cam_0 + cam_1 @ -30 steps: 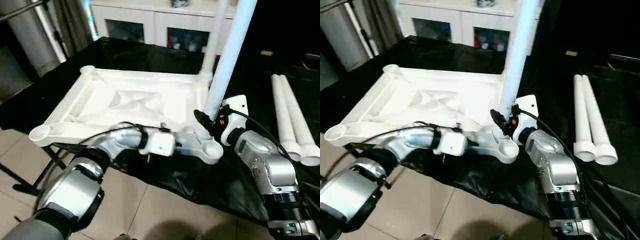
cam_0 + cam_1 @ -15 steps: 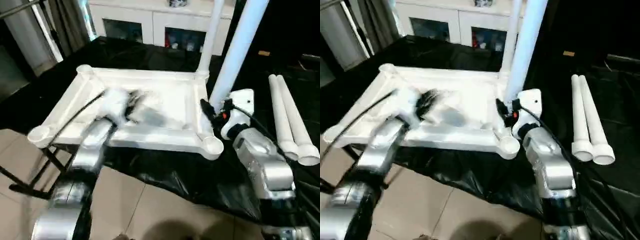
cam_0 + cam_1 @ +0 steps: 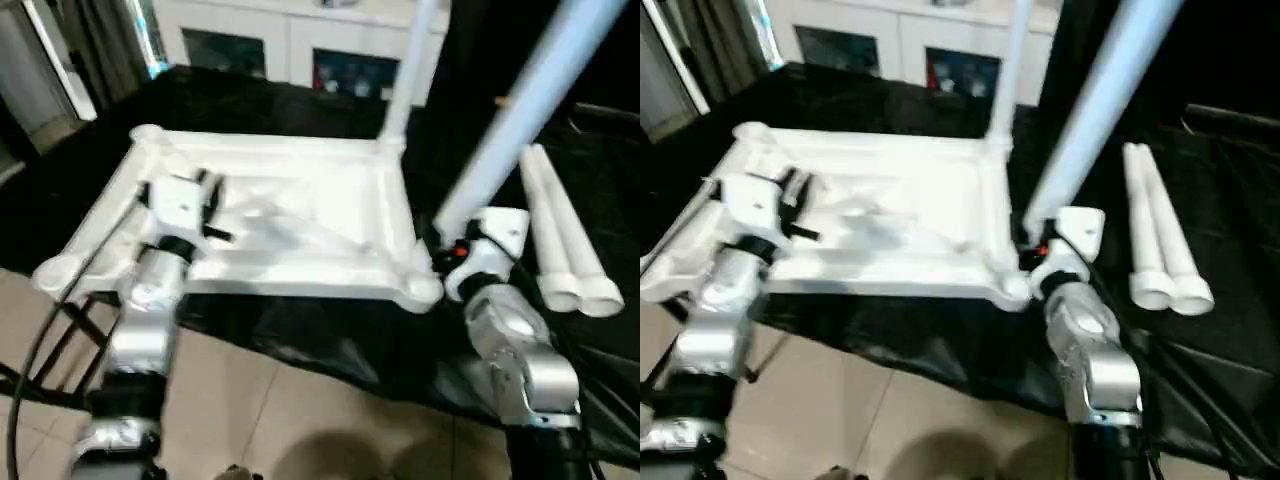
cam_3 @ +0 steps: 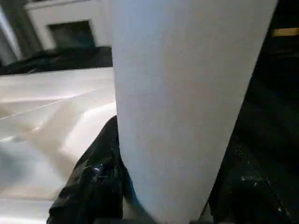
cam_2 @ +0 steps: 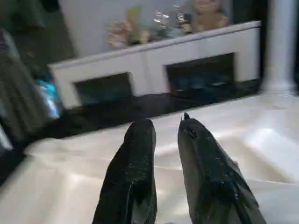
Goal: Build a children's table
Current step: Insert table leg to table base
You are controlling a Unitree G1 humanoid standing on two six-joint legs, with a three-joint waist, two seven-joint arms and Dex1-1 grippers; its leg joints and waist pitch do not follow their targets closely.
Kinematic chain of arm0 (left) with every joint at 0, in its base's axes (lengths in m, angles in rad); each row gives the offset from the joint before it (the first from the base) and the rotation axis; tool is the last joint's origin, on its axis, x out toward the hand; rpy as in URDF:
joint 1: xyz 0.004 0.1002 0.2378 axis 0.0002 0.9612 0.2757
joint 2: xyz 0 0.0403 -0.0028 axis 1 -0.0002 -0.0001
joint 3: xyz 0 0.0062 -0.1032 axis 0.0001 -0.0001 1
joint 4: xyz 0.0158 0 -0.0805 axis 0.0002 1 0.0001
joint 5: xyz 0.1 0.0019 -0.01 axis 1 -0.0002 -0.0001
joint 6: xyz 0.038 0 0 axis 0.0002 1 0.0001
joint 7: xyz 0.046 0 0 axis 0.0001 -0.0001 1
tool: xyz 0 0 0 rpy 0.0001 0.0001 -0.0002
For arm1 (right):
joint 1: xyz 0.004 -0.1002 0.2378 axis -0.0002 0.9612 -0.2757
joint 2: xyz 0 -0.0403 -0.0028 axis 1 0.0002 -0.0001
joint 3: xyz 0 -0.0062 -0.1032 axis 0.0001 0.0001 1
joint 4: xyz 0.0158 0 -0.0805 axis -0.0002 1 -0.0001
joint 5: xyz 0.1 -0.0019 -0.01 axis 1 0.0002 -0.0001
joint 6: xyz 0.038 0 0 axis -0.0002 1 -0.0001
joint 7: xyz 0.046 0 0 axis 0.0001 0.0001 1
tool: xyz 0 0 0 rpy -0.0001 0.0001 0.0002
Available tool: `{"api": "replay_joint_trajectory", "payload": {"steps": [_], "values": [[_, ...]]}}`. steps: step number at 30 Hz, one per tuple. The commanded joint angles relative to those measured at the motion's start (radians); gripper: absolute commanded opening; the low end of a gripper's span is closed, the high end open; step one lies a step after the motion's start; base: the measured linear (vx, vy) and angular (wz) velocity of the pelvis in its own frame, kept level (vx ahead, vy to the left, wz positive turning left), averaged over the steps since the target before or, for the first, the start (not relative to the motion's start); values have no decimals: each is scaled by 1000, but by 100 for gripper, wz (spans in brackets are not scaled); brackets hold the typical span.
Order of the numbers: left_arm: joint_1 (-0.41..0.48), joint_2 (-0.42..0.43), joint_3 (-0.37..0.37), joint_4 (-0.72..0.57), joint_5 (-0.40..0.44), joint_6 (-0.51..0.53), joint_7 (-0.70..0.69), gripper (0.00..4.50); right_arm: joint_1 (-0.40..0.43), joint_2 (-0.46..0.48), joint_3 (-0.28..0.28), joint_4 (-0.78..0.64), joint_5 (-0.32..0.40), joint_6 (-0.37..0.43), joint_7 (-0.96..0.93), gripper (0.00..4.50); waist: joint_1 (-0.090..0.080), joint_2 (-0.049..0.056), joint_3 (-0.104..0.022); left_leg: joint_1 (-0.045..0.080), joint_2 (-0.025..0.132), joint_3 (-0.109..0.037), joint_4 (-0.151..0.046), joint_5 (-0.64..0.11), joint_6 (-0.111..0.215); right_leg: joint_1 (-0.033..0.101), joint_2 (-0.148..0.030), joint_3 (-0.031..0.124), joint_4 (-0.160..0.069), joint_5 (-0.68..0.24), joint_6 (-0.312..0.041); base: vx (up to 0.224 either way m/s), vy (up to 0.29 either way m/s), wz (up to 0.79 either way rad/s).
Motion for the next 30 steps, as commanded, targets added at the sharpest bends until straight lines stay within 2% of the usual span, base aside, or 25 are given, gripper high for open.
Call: {"api": "replay_joint_trajectory", "payload": {"steps": [1,2,3,4,5,6,7,8,9,10,11,12,13,14,15,16,17,18,19,20,21,22,23,24,30], "values": [[11,-13,-39,-40,-2,57,-8,103,-2,-8,-28,-16,-9,-19,-18,190,26,-22,-102,-39,-112,-42,69,-148,183,138,-160,122,-126,481,-207,-2,-143,-6],[11,-13,-39,-40,-2,57,-8,103,-2,-8,-28,-16,-9,-19,-18,190,12,-23,-73,-49,-109,-74,41,-8,97,125,-156,82,-115,534,-24,-27,-130,-6],[10,-22,-37,-43,-8,61,-9,103,-8,-14,-27,-14,-16,-18,-16,190,17,-2,-73,-32,-101,-95,4,25,67,120,-148,64,-137,443,143,-58,-96,-12],[13,-30,-33,-51,-8,70,-11,103,-14,-19,-25,-13,-16,-12,-9,190,11,8,-75,-33,-87,-107,-18,20,78,128,-145,61,-138,385,187,-58,-96,-12],[18,-38,-32,-57,-5,75,-13,103,-23,-30,-13,-11,-24,-6,4,190,-7,28,-75,-36,-47,-134,-60,11,110,130,-102,29,-143,236,251,-85,-65,-12],[21,-41,-32,-60,-3,78,-14,103,-26,-34,-8,-10,-27,-3,8,190,-9,40,-72,-14,-14,-148,-79,-32,134,118,-92,20,-158,120,266,-76,-46,-5],[32,-44,-39,-69,4,87,-24,103,-33,-47,14,-6,-31,-7,31,190,-27,43,-69,27,68,-180,-109,-117,186,104,-105,23,-161,-81,208,-76,-46,-5],[32,-43,-41,-68,6,86,-25,103,-33,-47,16,-6,-29,-7,35,190,-31,49,-56,32,101,-193,-131,-186,190,104,-114,30,-149,-152,156,-72,-27,6],[35,-28,-63,-51,9,29,-70,103,-34,-58,51,-2,-11,-6,99,190,-42,37,-28,43,73,-160,-139,-381,90,99,-139,54,-169,-342,51,-77,-40,6],[35,-28,-63,-51,9,29,-70,103,-34,-58,51,-2,-11,-6,99,190,-46,21,-19,59,19,-128,-112,-409,40,84,-145,45,-220,-534,63,-77,-40,6],[32,-16,-80,-48,-20,-5,-129,103,-32,-63,61,-2,8,6,134,190,-51,-15,4,129,-81,-71,15,-296,15,17,-159,-13,-342,-947,157,-129,-50,5],[30,-10,-88,-47,-36,-19,-159,103,-32,-65,65,-1,17,11,150,190,-52,-8,-9,116,-85,-69,5,-254,27,53,-156,-27,-329,-963,191,-67,-10,-13],[16,3,-103,-28,-60,-31,-227,103,-35,-68,71,3,23,16,166,190,-54,2,-20,72,-51,-80,-60,-253,45,119,-137,-60,-313,-819,245,-67,-10,-13],[14,5,-105,-24,-61,-33,-234,103,-35,-69,72,3,23,16,169,190,-54,42,-27,87,73,-144,-129,-413,57,151,-108,-81,-247,-571,194,5,62,-8],[-43,37,-139,62,-66,-41,-347,103,-44,-79,85,14,35,16,209,190,-56,61,-30,84,139,-164,-205,-520,45,129,-99,-13,-77,-107,68,-18,73,10],[-89,54,-168,126,-55,-41,-418,121,-53,-88,94,23,35,12,230,190,-66,58,-33,121,96,-141,-205,-539,40,83,-85,-10,-81,-4,38,-18,73,10],[-108,60,-180,150,-53,-34,-451,139,-56,-91,96,27,35,11,236,190,-71,11,-41,114,6,-124,-172,-526,-32,101,-118,24,-126,-81,-29,0,0,0],[-140,68,-204,191,-37,-40,-488,139,-63,-96,95,32,40,25,245,190,-57,8,-41,46,-12,-115,-149,-339,-77,140,-163,54,-155,-201,-66,-58,-17,-17],[-161,73,-218,217,-27,-46,-512,152,-68,-98,95,35,43,36,250,190,-48,-3,-46,38,-16,-110,-141,-245,-67,142,-160,59,-158,-222,-58,-58,-17,-17],[-185,74,-229,246,-17,-27,-547,166,-76,-104,94,44,40,34,255,190,-32,8,-54,60,-12,-99,-128,-116,-41,123,-156,67,-154,-158,-84,0,0,0],[-236,85,-265,322,43,-40,-583,177,-93,-117,90,59,40,44,263,190,-35,13,-55,60,-12,-91,-128,-43,-14,120,-138,63,-140,-18,-133,0,0,0],[-251,88,-275,346,62,-43,-590,177,-97,-120,89,64,40,44,267,190,-38,7,-54,48,-12,-92,-128,-25,-4,127,-129,62,-134,26,-143,0,0,0],[-269,93,-291,375,89,-44,-594,182,-101,-125,86,65,40,43,271,190,-38,17,-61,46,-9,-93,-126,-2,12,131,-127,57,-124,90,-161,0,0,0],[-288,100,-306,406,109,-46,-601,187,-105,-131,85,69,41,39,278,190,-40,15,-60,46,-8,-93,-124,-10,30,130,-127,57,-124,107,-175,0,0,0],[-380,125,-365,555,144,-50,-676,203,-108,-155,81,70,36,21,296,190,-43,14,-55,50,-3,-88,-126,-66,52,128,-127,55,-137,20,-215,0,0,0]]}}
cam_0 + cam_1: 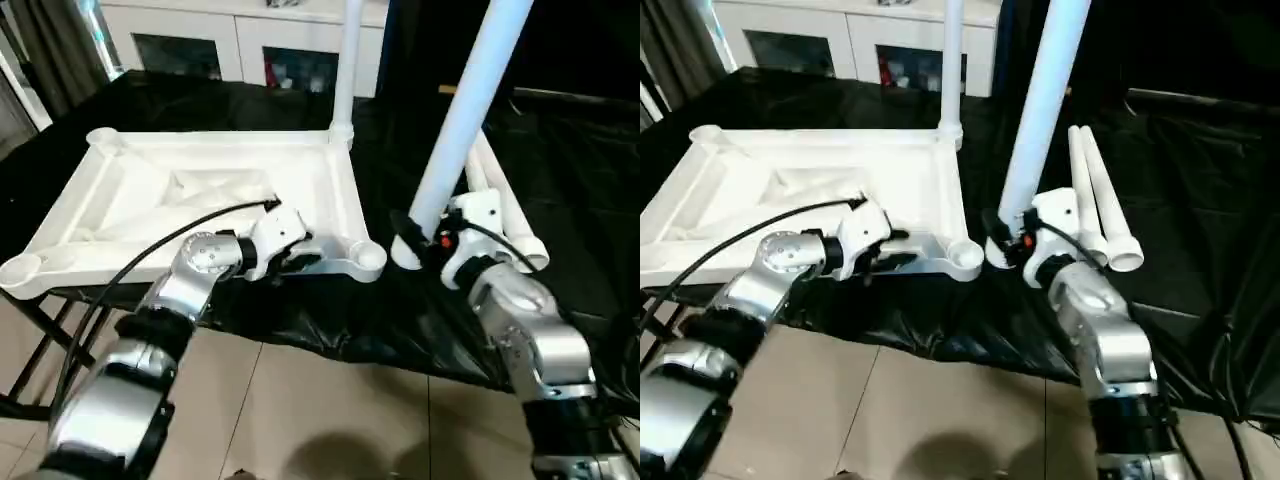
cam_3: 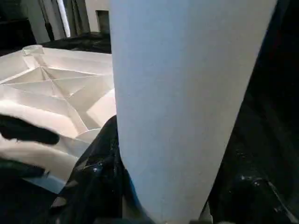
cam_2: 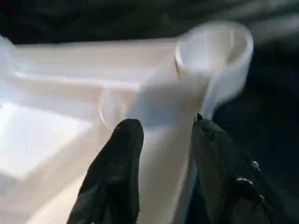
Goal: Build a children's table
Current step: Insert table leg to table base
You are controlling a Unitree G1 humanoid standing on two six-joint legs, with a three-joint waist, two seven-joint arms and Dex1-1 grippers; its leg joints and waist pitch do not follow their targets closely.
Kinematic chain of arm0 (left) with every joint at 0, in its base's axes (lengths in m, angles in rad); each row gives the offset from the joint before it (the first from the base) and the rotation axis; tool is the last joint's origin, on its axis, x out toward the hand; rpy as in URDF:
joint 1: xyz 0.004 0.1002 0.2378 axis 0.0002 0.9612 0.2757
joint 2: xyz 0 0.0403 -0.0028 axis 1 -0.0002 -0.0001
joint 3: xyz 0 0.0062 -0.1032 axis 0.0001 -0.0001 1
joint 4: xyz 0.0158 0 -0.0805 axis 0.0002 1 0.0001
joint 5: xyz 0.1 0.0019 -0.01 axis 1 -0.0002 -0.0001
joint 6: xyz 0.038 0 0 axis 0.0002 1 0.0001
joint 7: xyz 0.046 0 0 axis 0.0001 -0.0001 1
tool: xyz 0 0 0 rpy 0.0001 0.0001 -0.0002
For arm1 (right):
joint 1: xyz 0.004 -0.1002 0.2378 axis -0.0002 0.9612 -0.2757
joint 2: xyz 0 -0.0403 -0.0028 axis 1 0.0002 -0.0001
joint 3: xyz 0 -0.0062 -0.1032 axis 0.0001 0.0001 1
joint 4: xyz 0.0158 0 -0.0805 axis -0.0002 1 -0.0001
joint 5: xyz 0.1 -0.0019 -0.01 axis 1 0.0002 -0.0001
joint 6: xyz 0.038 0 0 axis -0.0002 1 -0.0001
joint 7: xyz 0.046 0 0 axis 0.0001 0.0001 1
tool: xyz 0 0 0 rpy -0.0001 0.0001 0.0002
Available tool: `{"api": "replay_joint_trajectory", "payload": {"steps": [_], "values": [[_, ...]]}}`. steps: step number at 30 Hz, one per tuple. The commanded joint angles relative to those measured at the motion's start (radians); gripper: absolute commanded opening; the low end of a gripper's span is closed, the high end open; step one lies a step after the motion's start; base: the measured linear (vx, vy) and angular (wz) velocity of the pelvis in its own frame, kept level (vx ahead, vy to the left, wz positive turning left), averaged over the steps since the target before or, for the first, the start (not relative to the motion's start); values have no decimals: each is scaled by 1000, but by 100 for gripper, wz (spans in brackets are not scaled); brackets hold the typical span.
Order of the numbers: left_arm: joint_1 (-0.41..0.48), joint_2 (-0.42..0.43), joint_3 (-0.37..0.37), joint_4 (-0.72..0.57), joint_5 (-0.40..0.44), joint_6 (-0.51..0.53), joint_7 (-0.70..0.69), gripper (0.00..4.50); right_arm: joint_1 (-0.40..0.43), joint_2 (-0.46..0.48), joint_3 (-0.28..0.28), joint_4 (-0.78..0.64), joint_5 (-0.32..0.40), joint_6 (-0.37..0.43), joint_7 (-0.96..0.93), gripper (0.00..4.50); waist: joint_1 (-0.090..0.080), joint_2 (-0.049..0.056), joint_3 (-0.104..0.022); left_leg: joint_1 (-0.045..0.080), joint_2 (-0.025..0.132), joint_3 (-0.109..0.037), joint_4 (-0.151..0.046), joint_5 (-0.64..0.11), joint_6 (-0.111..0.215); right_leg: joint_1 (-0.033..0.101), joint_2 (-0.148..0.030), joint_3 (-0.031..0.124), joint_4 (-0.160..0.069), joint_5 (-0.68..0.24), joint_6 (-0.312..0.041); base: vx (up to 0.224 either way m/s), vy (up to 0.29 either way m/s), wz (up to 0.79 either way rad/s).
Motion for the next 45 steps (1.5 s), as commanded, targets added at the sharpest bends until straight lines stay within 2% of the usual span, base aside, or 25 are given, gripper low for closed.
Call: {"api": "replay_joint_trajectory", "payload": {"steps": [1,6,9,17,20,22,23,25,26,27,28,29,30,32,34,35,36,38,39,40,41,42,43,44,45], "values": [[-29,9,-17,27,15,-8,-41,203,-10,-3,-6,-11,6,-12,7,190,6,3,-77,4,72,-29,-67,-77,64,61,-86,79,-72,-7,-243,0,0,0],[-102,0,23,146,-40,18,-161,203,-9,-4,-1,-8,10,-11,18,190,11,4,-76,4,75,-28,-68,-88,59,62,-89,79,-73,-16,-262,0,0,0],[-121,-3,24,183,-21,6,-147,203,-11,-3,0,-7,10,-10,21,190,12,4,-77,3,77,-30,-67,-85,66,64,-91,79,-70,7,-270,0,0,0],[-161,-16,-14,277,34,-49,-65,127,-16,-7,3,-1,6,-18,31,190,15,4,-77,3,77,-29,-67,-81,77,64,-90,78,-74,1,-267,0,0,0],[-153,-34,60,258,-35,-72,-29,124,-9,-5,3,-21,-1,-14,17,190,19,22,-77,5,79,-31,-66,-95,66,65,-91,78,-72,14,-278,0,0,0],[-132,-45,117,216,-93,-44,-8,124,5,-3,1,-40,-11,-12,0,190,20,15,-78,4,79,-30,-66,-99,62,66,-90,77,-70,27,-289,0,0,0],[-87,-64,197,128,-188,-6,4,124,24,8,-7,-67,-2,-2,-14,190,21,12,-77,4,79,-29,-67,-100,63,66,-90,77,-70,25,-290,0,0,0],[-21,-84,269,3,-281,24,15,124,46,21,-15,-97,10,13,-28,190,28,4,-77,-2,83,-27,-65,-81,80,69,-98,78,-64,32,-307,0,0,0],[46,-88,287,-109,-302,54,61,124,62,28,-8,-114,-2,20,-45,190,24,-9,-76,-4,80,-23,-65,-76,93,66,-92,75,-69,6,-295,0,0,0],[67,-90,292,-144,-301,60,87,124,66,30,-5,-117,-8,22,-52,190,23,1,-74,-8,81,-24,-66,-69,97,64,-91,74,-69,-22,-281,0,0,0],[148,-100,320,-276,-292,94,204,124,77,43,4,-126,-17,34,-70,190,19,-9,-75,-6,82,-22,-66,-73,96,62,-87,73,-70,-43,-271,0,0,0],[175,-101,331,-321,-285,119,241,124,81,51,5,-129,-14,36,-74,190,18,-3,-75,-9,89,-26,-67,-74,92,67,-93,74,-66,-50,-268,0,0,0],[186,-102,336,-340,-282,129,257,124,83,54,6,-131,-13,36,-76,190,11,2,-73,-6,80,-21,-65,-80,92,57,-83,73,-77,-97,-242,0,0,0],[264,-112,371,-460,-267,147,335,124,98,76,6,-137,-20,33,-105,190,10,-10,-70,-6,79,-17,-67,-92,86,52,-78,75,-86,-139,-216,0,0,0],[348,-141,414,-604,-260,207,399,124,120,106,-2,-144,-8,11,-126,190,13,-2,-65,10,91,-18,-75,-205,51,59,-85,73,-89,-267,-203,0,0,0],[398,-158,433,-685,-243,241,432,124,136,124,-8,-149,1,-1,-136,190,7,-9,-56,21,91,-16,-85,-315,32,57,-75,66,-105,-397,-181,0,0,0],[417,-164,434,-714,-240,247,436,124,143,130,-8,-150,2,-7,-140,190,3,-5,-46,44,82,-14,-88,-437,22,57,-64,52,-129,-552,-148,0,0,0],[452,-163,423,-773,-254,291,446,124,152,134,0,-151,-4,-8,-144,190,-1,2,-37,87,75,-12,-86,-542,16,44,-54,39,-153,-663,-119,0,0,0],[463,-162,419,-788,-254,304,453,124,154,135,4,-150,-8,-10,-146,190,-13,1,-25,115,75,-23,-88,-648,-2,47,-40,16,-169,-719,-71,0,0,0],[467,-161,417,-791,-256,309,459,124,155,136,7,-148,-11,-11,-147,190,-23,6,-20,130,82,-36,-102,-708,-13,53,-33,8,-164,-691,-53,0,0,0],[472,-159,412,-798,-259,317,468,124,155,136,9,-148,-13,-11,-148,190,-28,7,-20,134,86,-41,-109,-733,-19,57,-32,7,-157,-667,-54,0,0,0],[473,-155,407,-798,-252,316,479,124,153,136,11,-146,-15,-13,-148,190,-41,4,-19,128,88,-48,-120,-758,-27,74,-36,10,-148,-632,-57,80,25,-12],[472,-152,402,-799,-253,322,486,124,149,136,11,-143,-16,-14,-149,190,-44,8,-23,119,76,-42,-120,-728,-28,88,-46,25,-151,-619,-73,80,25,-12],[473,-150,398,-804,-255,329,491,124,148,136,11,-142,-17,-13,-149,190,-44,8,-23,119,76,-42,-120,-728,-28,88,-46,25,-151,-619,-73,99,23,-13],[473,-145,389,-811,-253,336,500,124,145,136,10,-140,-18,-14,-150,190,-34,-7,-46,60,49,-21,-105,-484,12,158,-70,69,-163,-611,-106,122,17,-9]]}}
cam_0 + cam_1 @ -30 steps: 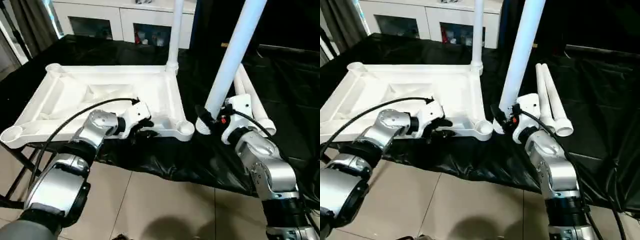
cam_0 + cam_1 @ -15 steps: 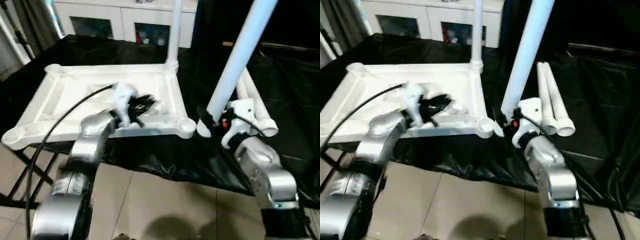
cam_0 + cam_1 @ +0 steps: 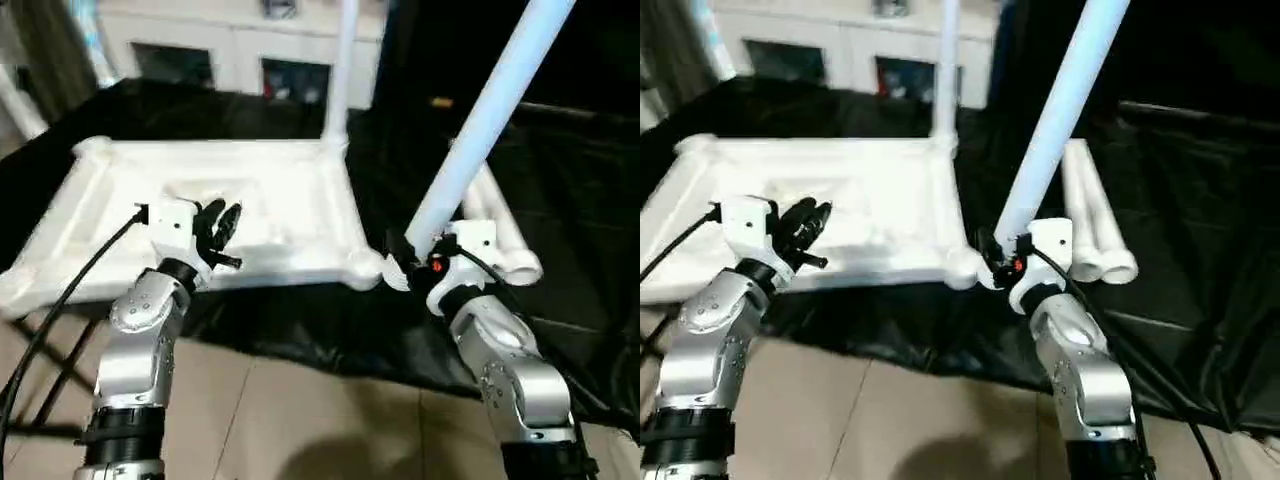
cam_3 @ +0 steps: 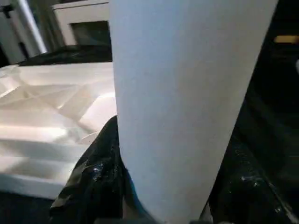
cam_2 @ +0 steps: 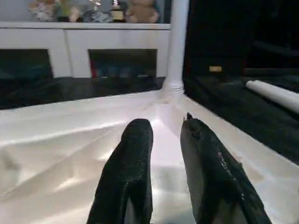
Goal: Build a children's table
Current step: Insert table leg to table base
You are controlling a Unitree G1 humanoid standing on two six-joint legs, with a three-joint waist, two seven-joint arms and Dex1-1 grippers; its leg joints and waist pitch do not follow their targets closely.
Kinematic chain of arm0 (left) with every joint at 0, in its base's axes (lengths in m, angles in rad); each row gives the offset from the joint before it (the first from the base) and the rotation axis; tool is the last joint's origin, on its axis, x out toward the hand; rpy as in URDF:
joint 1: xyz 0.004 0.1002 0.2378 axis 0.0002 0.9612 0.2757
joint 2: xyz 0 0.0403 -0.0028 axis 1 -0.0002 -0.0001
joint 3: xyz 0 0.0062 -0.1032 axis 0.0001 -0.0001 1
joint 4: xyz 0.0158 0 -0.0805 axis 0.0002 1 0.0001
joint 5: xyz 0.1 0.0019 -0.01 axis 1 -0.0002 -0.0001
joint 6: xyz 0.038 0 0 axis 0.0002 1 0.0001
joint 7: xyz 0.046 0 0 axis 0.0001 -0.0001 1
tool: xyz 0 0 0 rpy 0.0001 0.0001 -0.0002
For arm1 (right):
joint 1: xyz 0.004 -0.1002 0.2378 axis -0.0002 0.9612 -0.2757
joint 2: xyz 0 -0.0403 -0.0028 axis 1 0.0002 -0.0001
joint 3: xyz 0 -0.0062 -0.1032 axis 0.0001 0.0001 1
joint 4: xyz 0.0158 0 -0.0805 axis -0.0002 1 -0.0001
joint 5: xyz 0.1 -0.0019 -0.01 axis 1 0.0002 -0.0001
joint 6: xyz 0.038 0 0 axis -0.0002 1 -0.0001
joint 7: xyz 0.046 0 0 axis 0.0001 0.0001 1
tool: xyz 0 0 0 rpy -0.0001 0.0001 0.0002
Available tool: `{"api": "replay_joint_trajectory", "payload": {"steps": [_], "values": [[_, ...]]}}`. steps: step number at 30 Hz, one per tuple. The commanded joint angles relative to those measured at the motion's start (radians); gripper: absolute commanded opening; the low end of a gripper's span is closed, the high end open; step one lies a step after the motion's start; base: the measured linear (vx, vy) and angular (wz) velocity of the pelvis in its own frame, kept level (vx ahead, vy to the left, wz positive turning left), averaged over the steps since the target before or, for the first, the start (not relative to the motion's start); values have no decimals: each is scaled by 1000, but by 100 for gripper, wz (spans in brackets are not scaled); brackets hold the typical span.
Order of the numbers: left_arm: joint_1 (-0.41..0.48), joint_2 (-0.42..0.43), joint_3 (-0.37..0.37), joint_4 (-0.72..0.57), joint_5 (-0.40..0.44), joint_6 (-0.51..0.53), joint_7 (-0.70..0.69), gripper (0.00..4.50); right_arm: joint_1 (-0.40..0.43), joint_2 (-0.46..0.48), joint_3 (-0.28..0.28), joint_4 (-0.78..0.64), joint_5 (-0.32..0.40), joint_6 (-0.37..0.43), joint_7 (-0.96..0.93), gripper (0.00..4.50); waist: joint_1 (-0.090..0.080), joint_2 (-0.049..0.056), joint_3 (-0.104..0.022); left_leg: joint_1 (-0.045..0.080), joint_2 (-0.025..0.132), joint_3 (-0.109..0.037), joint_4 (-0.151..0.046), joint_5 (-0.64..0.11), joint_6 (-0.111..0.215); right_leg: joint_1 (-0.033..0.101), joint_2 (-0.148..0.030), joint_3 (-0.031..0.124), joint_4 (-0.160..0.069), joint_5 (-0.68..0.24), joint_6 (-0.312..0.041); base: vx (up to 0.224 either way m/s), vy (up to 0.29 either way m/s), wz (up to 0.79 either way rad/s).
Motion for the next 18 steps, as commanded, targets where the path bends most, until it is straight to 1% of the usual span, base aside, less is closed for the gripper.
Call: {"api": "replay_joint_trajectory", "payload": {"steps": [1,2,3,4,5,6,7,8,9,10,11,12,13,14,15,16,17,18], "values": [[3,3,-25,-46,4,40,21,124,-10,-1,-10,-17,-9,-12,-4,190,15,3,-64,-42,26,-13,-75,-336,46,69,-95,88,-115,-578,-135,122,17,-9],[8,-2,-26,-66,8,61,25,124,-10,-1,-10,-18,-13,-13,-5,190,20,3,-76,-66,14,-7,-52,-178,82,93,-95,100,-111,-512,-169,144,17,-3],[11,-6,-25,-79,11,75,27,124,-9,-1,-10,-19,-15,-13,-6,190,26,10,-89,-65,13,-8,-48,-69,107,98,-78,93,-94,-374,-208,164,23,9],[13,-7,-27,-85,16,82,26,124,-8,-2,-10,-18,-17,-15,-6,190,22,21,-94,-47,18,-12,-57,-26,119,83,-58,81,-77,-280,-221,164,23,9],[16,-8,-29,-94,17,93,25,124,-6,-3,-9,-19,-19,-17,-7,190,-1,26,-102,6,32,-40,-67,83,177,44,-15,56,-26,-76,-223,225,16,14],[20,-10,-32,-106,18,106,26,124,-3,-5,-8,-20,-21,-19,-9,190,-48,34,-115,126,82,-128,-54,288,329,-76,8,26,51,10,-144,263,-17,3],[20,-10,-32,-106,18,106,26,124,-3,-5,-8,-20,-21,-19,-9,190,-66,33,-130,202,119,-184,-40,405,436,-158,-8,27,95,-55,-67,263,-17,3],[22,-8,-36,-112,17,113,26,124,-1,-6,-6,-22,-20,-20,-10,190,-75,13,-128,222,165,-240,-37,550,562,-232,-59,64,146,-123,46,229,-67,-16],[29,0,-50,-115,11,91,0,124,-1,-8,-5,-22,-21,-21,-11,190,-63,0,-114,159,73,-208,-19,549,517,-231,-79,100,117,-10,33,113,-83,-32],[30,2,-53,-115,11,90,-2,124,-2,-8,-4,-22,-20,-21,-12,190,-55,-34,-121,101,-34,-151,33,497,418,-161,-83,129,51,140,-5,113,-83,-32],[32,7,-60,-116,11,88,-7,124,-2,-9,-4,-22,-20,-21,-12,190,2,-66,-113,-104,-150,-80,136,156,319,48,-158,268,6,363,-121,69,-31,5],[33,19,-75,-109,1,73,-41,124,-3,-10,-3,-22,-20,-21,-14,190,28,-74,-123,-168,-82,-110,192,62,184,92,-200,320,45,942,-309,132,44,41],[33,27,-85,-104,-7,64,-64,124,-3,-10,-3,-21,-20,-21,-14,190,29,-78,-121,-185,-68,-110,166,109,130,92,-159,289,95,1302,-318,132,44,41],[32,36,-94,-95,-13,39,-91,124,-4,-11,-3,-20,-21,-21,-14,190,35,-72,-116,-183,-72,-100,109,203,72,78,-92,223,129,1631,-260,0,0,0],[27,51,-111,-75,-26,35,-136,124,-6,-11,-3,-20,-21,-21,-13,190,40,-24,-113,-158,-72,-92,23,451,75,26,-12,154,130,1537,-147,-232,-8,-19],[23,61,-121,-63,-34,36,-163,124,-7,-12,-3,-20,-21,-21,-11,190,33,15,-111,-139,-53,-99,-8,551,93,0,-6,126,124,1339,-102,-232,-8,-19],[12,78,-136,-38,-38,28,-211,124,-9,-14,-2,-21,-24,-21,-7,190,11,53,-107,-103,46,-149,11,680,203,-58,2,93,134,814,-35,-228,-18,-34],[5,89,-145,-22,-40,23,-241,124,-10,-16,-2,-21,-27,-21,-4,190,29,48,-104,-82,108,-173,-1,623,281,-79,-44,113,97,362,-42,-84,-13,-20]]}}
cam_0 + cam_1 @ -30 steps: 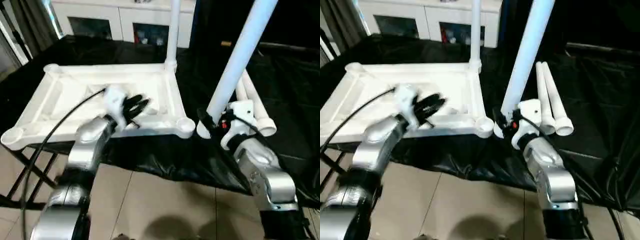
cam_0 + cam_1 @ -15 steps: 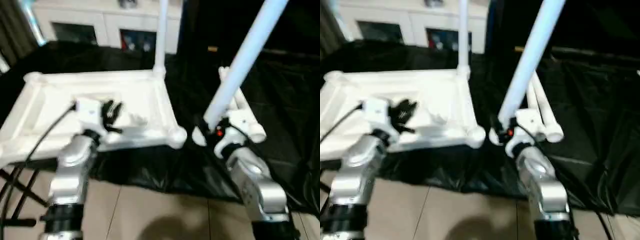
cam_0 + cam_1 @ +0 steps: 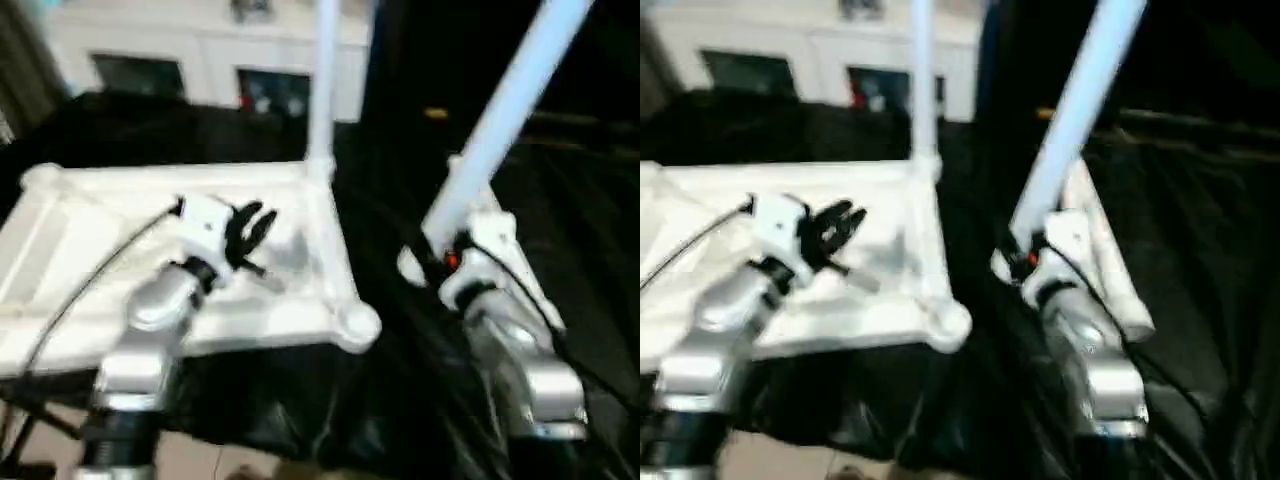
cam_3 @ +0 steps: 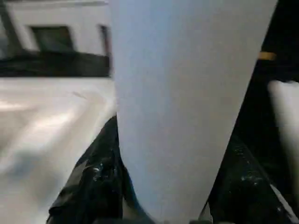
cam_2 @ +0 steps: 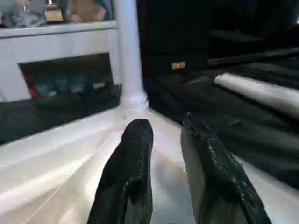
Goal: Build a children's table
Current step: Insert table leg to table base
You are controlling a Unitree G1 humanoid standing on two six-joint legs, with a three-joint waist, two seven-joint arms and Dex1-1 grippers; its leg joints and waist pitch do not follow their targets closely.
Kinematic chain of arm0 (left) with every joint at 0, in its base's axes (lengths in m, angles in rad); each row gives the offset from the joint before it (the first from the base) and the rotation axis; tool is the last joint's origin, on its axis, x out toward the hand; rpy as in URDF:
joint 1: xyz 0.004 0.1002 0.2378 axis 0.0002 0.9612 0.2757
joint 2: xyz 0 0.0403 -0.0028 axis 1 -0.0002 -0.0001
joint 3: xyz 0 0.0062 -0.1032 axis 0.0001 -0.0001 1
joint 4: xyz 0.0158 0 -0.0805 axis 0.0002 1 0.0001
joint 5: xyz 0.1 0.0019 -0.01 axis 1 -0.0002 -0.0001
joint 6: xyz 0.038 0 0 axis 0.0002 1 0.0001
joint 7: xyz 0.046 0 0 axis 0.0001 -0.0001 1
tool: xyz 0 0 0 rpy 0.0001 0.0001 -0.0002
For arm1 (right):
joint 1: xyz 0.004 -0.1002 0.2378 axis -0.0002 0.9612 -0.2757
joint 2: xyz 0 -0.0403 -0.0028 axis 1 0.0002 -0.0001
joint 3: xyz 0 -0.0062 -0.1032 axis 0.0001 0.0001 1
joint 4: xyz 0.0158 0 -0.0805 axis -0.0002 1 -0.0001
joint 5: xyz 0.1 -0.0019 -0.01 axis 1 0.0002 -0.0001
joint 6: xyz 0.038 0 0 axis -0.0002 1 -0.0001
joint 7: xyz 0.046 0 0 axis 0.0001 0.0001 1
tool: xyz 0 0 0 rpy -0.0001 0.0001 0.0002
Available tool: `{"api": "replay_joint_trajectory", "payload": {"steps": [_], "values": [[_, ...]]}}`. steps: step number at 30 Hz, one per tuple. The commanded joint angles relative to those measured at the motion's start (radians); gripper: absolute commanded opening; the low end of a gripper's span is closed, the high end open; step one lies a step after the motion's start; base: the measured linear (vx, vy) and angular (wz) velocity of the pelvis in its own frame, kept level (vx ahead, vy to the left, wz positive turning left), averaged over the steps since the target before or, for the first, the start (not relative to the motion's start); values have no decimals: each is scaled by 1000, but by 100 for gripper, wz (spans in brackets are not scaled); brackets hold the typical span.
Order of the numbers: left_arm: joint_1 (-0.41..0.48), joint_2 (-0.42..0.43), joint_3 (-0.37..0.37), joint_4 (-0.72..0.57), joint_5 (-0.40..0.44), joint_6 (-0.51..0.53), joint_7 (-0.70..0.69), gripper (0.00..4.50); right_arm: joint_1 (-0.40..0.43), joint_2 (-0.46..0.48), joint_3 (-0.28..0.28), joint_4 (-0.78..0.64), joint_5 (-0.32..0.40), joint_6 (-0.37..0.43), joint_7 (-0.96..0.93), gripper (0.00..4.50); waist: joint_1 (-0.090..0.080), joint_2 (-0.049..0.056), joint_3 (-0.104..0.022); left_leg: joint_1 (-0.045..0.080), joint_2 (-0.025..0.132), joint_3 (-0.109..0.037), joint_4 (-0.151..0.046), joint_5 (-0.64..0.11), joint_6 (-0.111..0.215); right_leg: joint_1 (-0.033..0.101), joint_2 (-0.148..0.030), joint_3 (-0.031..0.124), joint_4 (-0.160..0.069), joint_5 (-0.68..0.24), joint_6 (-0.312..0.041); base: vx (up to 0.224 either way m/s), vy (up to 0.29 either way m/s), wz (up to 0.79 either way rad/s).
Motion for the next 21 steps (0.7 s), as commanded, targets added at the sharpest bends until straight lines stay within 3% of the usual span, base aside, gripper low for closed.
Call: {"api": "replay_joint_trajectory", "payload": {"steps": [1,2,3,5,6,9,10,11,13,16,21], "values": [[-27,23,-50,54,-3,-34,-118,142,8,-20,-12,-22,4,-6,14,190,-10,17,-58,73,139,-45,-71,435,279,0,-116,49,-60,324,-78,-84,-13,-20],[-35,32,-56,67,0,-42,-136,142,8,-22,-11,-24,6,-6,17,190,1,12,-56,47,90,5,-74,207,215,32,-131,51,-96,263,-161,-56,24,2],[-60,56,-71,107,0,-54,-202,159,10,-32,-11,-33,16,-5,34,189,22,-2,-51,41,66,43,-85,46,138,44,-129,56,-121,225,-191,-76,45,7],[-77,74,-86,131,-11,-60,-258,159,11,-40,-11,-38,25,-4,50,189,29,3,-49,54,74,57,-101,-73,82,40,-124,52,-129,139,-203,-83,45,8],[-88,93,-106,142,-16,-41,-300,159,11,-52,-8,-43,28,3,64,189,23,8,-43,60,84,67,-122,-182,27,31,-113,46,-134,25,-202,-85,48,2],[-111,141,-160,167,-24,9,-408,183,9,-85,1,-51,33,27,105,189,11,11,-32,59,83,71,-143,-351,-44,21,-115,47,-144,-175,-171,-73,48,-4],[-122,159,-189,189,-18,14,-460,195,4,-105,8,-48,22,26,121,189,11,12,-28,72,83,72,-145,-422,-69,9,-121,49,-155,-269,-158,-62,47,-11],[-122,159,-189,189,-18,14,-460,202,4,-105,8,-48,22,26,121,189,12,12,-28,79,83,71,-144,-448,-79,6,-126,52,-163,-310,-152,-62,37,-7],[-150,174,-236,248,14,-5,-520,202,-5,-130,11,-35,15,21,146,189,14,9,-30,78,83,71,-147,-442,-84,10,-135,56,-175,-344,-135,-56,28,-6],[-176,172,-260,302,43,-28,-548,202,-8,-138,7,-34,19,23,149,189,13,9,-37,70,85,72,-156,-378,-74,17,-129,53,-169,-247,-134,0,0,0],[-230,157,-329,395,97,-50,-601,202,-10,-153,-6,-34,39,23,174,189,15,9,-45,64,85,83,-145,-284,-34,20,-134,53,-163,-119,-175,0,0,0]]}}
